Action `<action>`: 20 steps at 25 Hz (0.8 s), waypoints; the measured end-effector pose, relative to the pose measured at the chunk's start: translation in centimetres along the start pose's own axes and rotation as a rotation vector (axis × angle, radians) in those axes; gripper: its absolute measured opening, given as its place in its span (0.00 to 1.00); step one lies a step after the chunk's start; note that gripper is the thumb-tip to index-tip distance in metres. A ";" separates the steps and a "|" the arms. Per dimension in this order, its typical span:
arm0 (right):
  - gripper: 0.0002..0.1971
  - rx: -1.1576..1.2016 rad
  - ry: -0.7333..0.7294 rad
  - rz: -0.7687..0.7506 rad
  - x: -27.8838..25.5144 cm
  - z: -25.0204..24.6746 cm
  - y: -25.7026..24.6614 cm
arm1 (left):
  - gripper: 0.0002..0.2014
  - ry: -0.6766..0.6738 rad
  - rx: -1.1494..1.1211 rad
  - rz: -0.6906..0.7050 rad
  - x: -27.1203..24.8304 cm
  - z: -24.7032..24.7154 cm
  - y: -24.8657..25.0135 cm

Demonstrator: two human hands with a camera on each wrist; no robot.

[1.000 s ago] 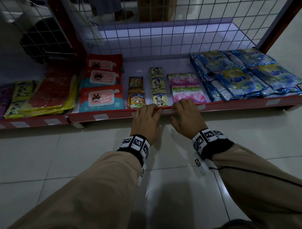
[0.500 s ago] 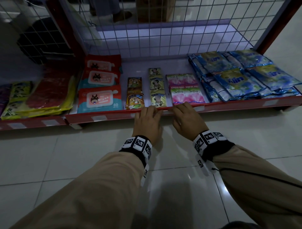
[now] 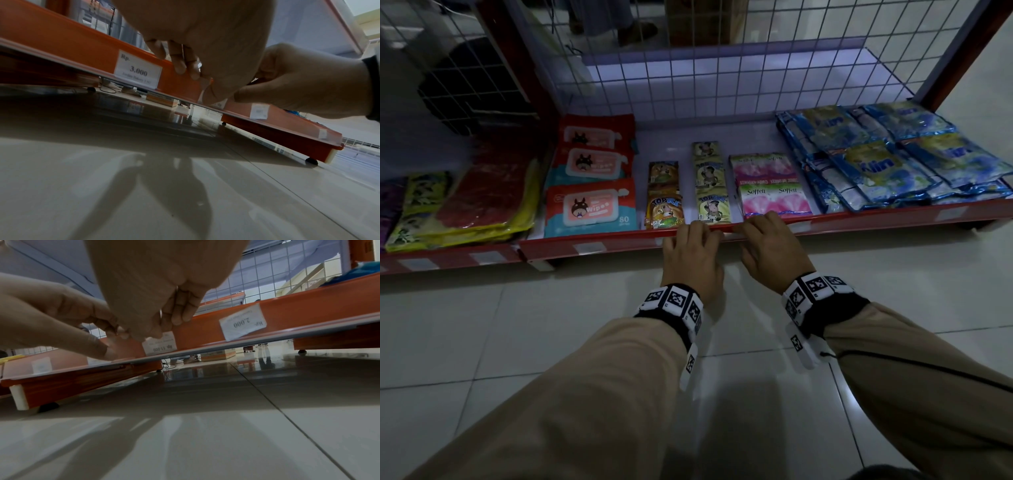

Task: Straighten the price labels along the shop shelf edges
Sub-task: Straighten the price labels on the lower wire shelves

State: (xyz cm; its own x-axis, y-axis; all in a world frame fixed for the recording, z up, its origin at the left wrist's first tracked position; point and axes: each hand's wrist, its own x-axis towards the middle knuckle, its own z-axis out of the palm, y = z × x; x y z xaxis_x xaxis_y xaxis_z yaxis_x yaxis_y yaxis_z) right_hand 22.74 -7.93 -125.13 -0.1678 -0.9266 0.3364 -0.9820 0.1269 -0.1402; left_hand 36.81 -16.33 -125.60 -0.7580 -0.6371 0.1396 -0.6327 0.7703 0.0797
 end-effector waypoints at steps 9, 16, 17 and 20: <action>0.13 -0.044 -0.082 0.035 0.5 0.1 -0.2 | 0.26 -0.013 -0.002 0.020 -0.3 0.0 -0.2; 0.10 0.054 -0.140 0.145 1.9 -0.3 -0.4 | 0.22 -0.003 -0.084 0.032 -0.2 -0.3 -0.5; 0.08 0.133 -0.118 0.175 2.1 -0.5 -0.3 | 0.22 0.008 -0.130 0.022 -0.1 -0.4 -0.6; 0.05 0.398 -0.019 0.281 2.3 -1.1 0.0 | 0.17 0.017 -0.252 -0.017 0.4 -0.6 -0.8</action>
State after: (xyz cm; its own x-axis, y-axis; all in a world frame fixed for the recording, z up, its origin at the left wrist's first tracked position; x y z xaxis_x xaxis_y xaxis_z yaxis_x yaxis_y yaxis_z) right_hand 22.20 -9.70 -123.33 -0.4160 -0.8828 0.2181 -0.7890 0.2311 -0.5692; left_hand 37.06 -17.20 -125.03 -0.7435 -0.6510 0.1529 -0.5842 0.7436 0.3254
